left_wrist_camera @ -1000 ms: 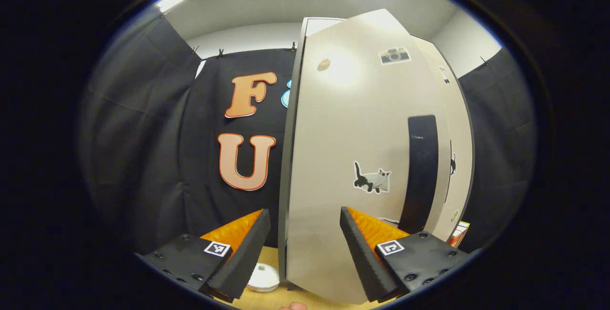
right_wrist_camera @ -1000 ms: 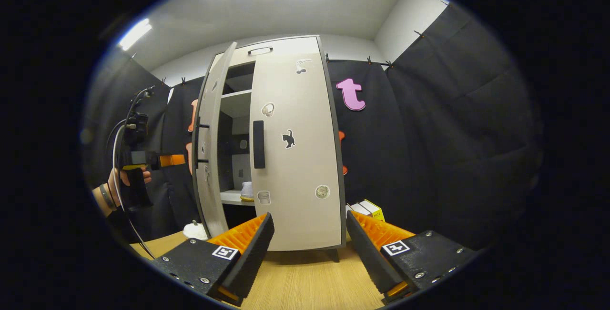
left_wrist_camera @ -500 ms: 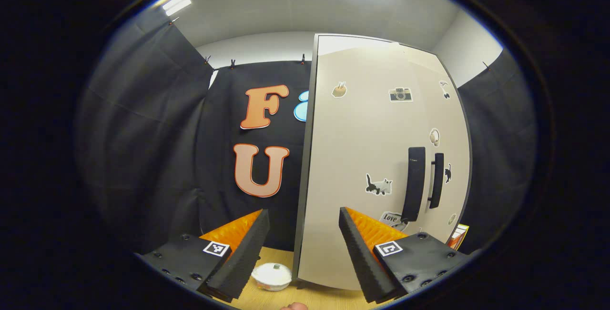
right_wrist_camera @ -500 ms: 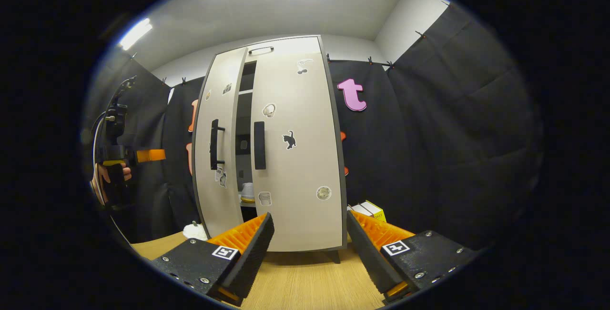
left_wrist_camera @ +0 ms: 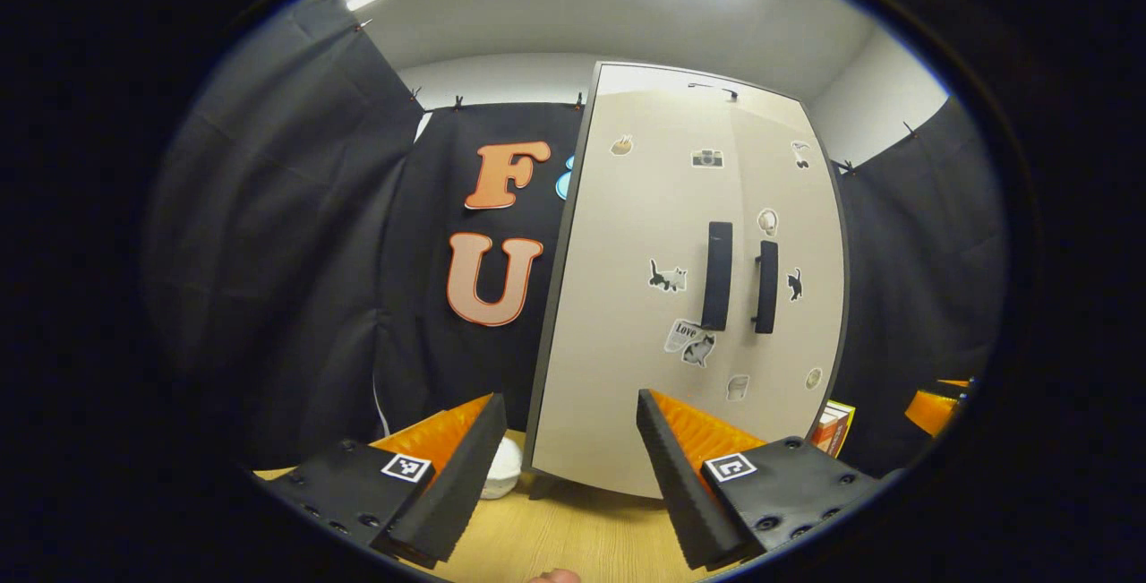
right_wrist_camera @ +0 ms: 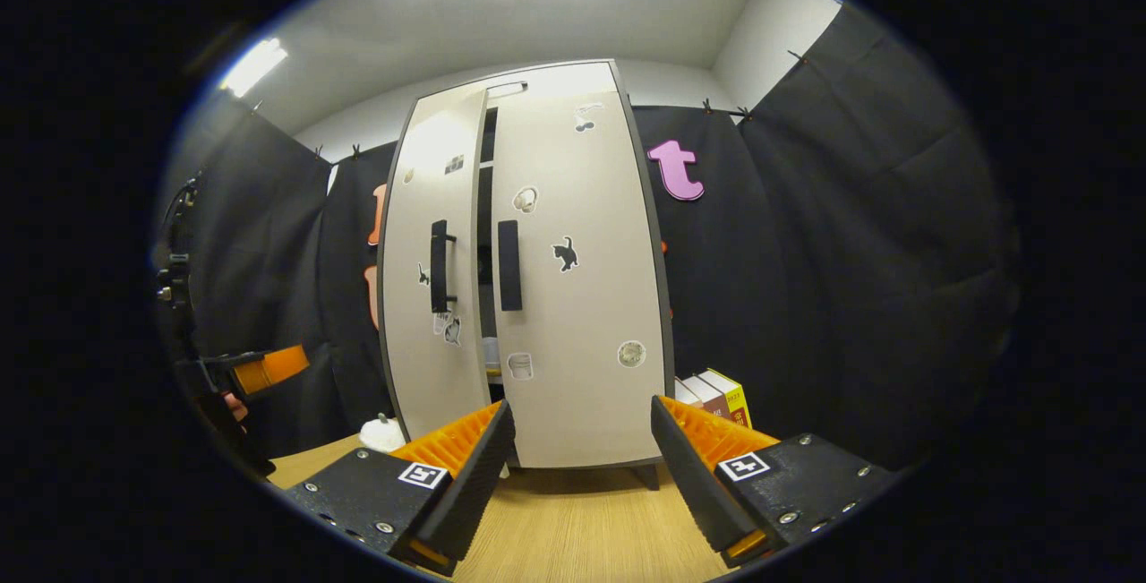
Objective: Grab one shoe with the right hand and put it into the shoe cabinet, grab the other shoe with the left hand and put it into the shoe cabinet; then close the right door with the right hand and the left door with the left hand.
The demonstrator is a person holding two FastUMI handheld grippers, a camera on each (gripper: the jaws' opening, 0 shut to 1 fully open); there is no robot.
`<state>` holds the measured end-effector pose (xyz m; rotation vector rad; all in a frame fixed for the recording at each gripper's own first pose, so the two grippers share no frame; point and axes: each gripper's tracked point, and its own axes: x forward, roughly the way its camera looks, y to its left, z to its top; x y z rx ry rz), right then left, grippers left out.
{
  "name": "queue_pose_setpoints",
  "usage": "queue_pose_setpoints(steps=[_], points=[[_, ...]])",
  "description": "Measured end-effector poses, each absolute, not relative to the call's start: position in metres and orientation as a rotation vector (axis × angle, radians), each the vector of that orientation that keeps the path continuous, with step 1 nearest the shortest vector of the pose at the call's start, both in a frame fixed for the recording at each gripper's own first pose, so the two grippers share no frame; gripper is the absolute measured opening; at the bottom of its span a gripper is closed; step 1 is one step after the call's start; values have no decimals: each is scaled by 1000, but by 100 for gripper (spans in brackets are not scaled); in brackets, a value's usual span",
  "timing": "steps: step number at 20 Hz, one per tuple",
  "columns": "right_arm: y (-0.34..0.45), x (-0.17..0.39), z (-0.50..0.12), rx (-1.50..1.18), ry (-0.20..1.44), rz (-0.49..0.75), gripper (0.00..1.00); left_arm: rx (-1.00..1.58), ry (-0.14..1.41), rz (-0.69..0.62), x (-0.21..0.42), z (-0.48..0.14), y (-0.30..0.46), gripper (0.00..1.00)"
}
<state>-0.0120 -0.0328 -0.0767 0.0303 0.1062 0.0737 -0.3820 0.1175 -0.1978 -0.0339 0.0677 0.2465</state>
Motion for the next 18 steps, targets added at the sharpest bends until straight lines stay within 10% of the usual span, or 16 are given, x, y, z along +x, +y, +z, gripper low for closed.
queue_pose_setpoints(steps=[18], points=[[-43, -37, -99, 43, 168, 50, 94, -11, 126, 290, -420, -236, 109, 95]])
